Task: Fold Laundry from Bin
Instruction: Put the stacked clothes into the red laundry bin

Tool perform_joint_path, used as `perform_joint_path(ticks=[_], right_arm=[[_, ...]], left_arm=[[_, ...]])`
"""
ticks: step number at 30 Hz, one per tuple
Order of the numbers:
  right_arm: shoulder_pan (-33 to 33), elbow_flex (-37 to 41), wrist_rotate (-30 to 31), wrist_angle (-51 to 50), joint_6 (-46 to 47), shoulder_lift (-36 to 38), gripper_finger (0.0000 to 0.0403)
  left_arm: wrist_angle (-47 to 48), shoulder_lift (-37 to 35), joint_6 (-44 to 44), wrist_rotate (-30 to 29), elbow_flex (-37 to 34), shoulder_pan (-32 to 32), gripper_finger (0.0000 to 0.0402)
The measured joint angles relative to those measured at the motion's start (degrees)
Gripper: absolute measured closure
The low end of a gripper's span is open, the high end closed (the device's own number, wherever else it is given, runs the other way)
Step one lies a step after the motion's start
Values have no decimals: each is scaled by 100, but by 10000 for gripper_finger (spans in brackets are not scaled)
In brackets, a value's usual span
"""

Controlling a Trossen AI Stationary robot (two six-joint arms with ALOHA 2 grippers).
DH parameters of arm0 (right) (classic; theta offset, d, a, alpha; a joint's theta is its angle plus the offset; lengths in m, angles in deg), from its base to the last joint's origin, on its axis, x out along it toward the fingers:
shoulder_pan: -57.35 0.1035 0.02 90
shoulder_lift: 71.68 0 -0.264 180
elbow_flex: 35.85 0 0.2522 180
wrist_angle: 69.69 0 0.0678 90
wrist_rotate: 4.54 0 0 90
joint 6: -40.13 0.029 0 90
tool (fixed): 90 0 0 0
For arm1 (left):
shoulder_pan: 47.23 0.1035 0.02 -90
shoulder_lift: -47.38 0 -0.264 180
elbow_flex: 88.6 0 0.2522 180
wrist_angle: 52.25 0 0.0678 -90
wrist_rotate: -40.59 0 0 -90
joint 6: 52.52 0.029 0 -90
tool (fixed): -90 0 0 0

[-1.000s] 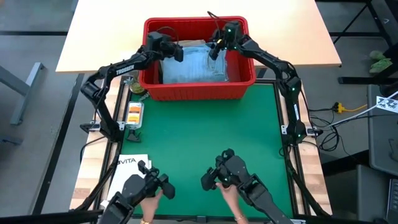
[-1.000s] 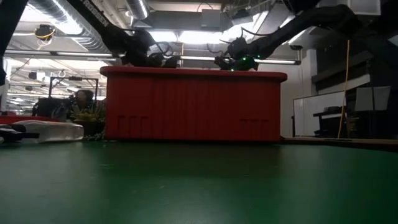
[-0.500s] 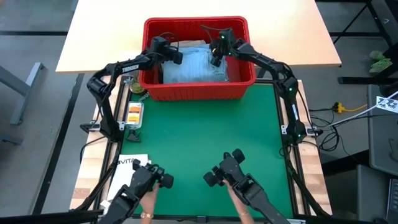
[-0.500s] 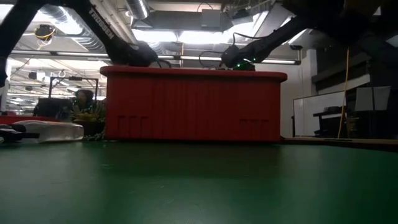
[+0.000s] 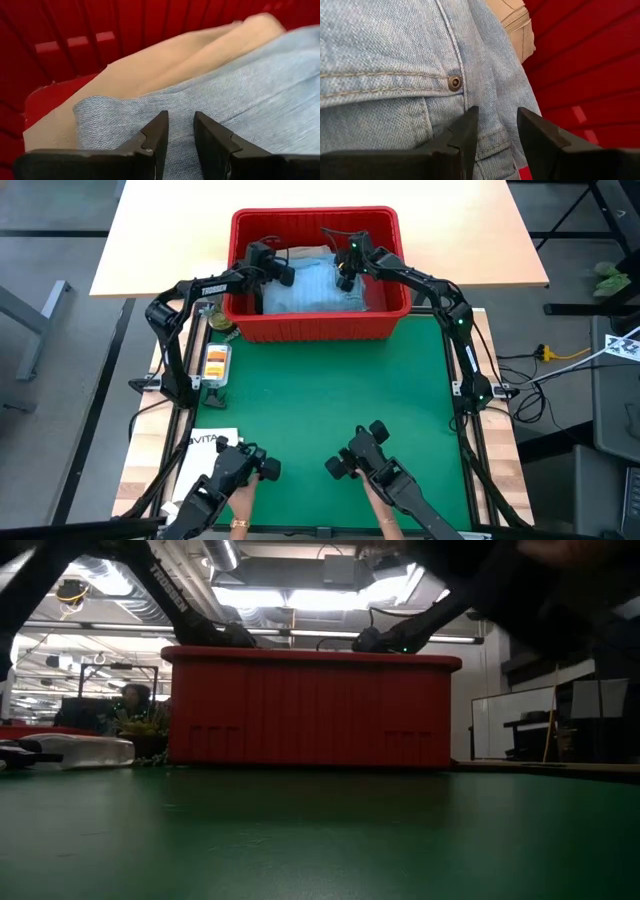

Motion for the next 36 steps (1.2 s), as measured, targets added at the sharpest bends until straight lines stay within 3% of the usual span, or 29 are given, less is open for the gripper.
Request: perform_joint_path(ticks=[8, 15, 19, 22, 29, 36], right_arm=[[0, 36, -52, -237, -7, 750, 262], [144, 27, -1525, -1111, -42, 1360, 262], [356, 23, -1946, -1750, -581, 1409, 262], [528, 25, -1739, -2150, -1049, 1395, 262], [722, 21, -987, -2101, -1372, 1354, 262], [708, 19, -1023, -2251, -1318, 1041, 262]], left_arm=[[-245, -779, -232, 703, -9, -38, 312], [-168, -1410, -220, 2393, -8, -266, 312], [147, -1431, -215, 3142, -7, -498, 312], [703, -1399, 33, 3041, -7, -691, 312], [2044, -1371, 1087, 1578, -7, -904, 312], [2442, -1372, 1147, 1502, -94, -929, 312]])
